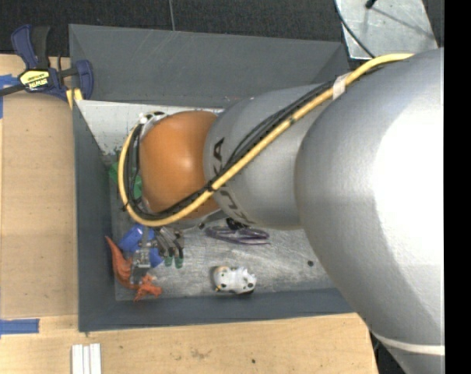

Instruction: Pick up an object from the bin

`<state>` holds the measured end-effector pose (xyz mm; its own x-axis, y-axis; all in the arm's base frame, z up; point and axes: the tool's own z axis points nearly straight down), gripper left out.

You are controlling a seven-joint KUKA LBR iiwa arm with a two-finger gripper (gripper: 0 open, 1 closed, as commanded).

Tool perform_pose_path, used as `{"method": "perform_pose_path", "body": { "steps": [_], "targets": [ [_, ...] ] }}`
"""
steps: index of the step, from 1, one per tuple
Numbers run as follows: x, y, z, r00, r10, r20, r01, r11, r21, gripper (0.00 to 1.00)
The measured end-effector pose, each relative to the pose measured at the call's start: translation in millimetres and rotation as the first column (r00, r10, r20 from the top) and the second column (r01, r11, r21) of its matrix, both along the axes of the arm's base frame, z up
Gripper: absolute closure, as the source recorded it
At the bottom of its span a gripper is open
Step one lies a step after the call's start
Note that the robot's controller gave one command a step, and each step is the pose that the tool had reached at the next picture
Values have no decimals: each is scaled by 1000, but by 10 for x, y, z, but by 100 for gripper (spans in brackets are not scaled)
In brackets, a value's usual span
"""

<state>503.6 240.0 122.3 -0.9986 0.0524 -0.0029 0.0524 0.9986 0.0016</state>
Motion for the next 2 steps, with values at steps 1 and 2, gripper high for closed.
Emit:
{"method": "perform_pose_path", "body": {
  "steps": [1, 2],
  "targets": [
    [171, 110, -492, 988, 153, -2, -153, 988, 10, 0],
    [-65, 73, -467, 974, -228, 13, 228, 974, 11, 100]
  ]
}}
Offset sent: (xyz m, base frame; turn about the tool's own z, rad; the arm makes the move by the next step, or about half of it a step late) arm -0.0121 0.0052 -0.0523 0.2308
